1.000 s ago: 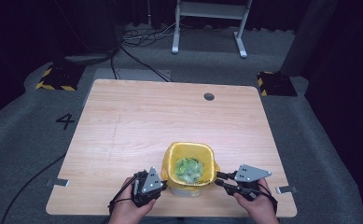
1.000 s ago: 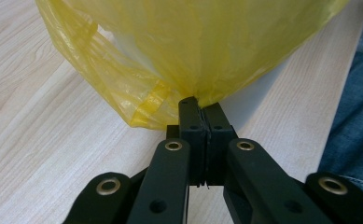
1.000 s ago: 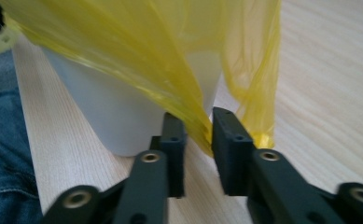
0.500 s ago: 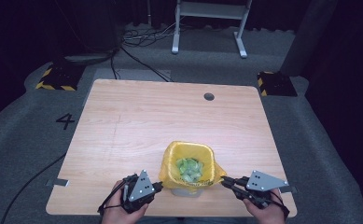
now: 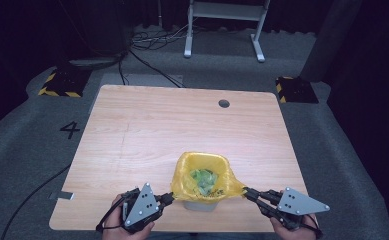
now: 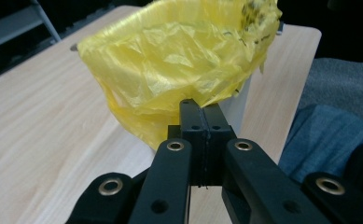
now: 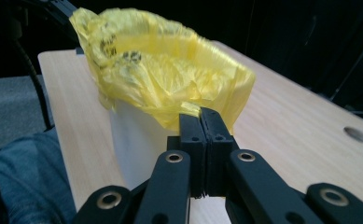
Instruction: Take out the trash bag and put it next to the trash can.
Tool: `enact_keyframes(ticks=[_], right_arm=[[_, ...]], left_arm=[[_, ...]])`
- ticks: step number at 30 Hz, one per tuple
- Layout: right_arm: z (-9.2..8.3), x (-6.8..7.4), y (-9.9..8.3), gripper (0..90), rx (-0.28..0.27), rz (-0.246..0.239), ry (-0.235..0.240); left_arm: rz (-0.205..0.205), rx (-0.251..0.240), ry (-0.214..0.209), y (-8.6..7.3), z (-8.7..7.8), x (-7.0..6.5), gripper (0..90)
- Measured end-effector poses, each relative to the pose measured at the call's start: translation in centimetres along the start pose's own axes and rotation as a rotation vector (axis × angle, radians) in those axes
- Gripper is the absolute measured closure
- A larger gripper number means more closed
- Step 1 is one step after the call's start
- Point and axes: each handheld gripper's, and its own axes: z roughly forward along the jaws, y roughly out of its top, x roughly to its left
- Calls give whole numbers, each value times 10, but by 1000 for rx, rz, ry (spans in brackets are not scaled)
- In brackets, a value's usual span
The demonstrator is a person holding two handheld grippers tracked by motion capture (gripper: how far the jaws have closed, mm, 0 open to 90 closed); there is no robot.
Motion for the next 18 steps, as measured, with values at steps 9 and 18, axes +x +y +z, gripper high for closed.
enact_keyframes(ticks=[9,18], right_arm=[[2,-7,17,893,-31,-20,-41],[29,-24,-1,898,39,39,-47]], left_arm=[[-35,-27,35,7,4,20,896],[-85,48,63,-7,34,42,896]])
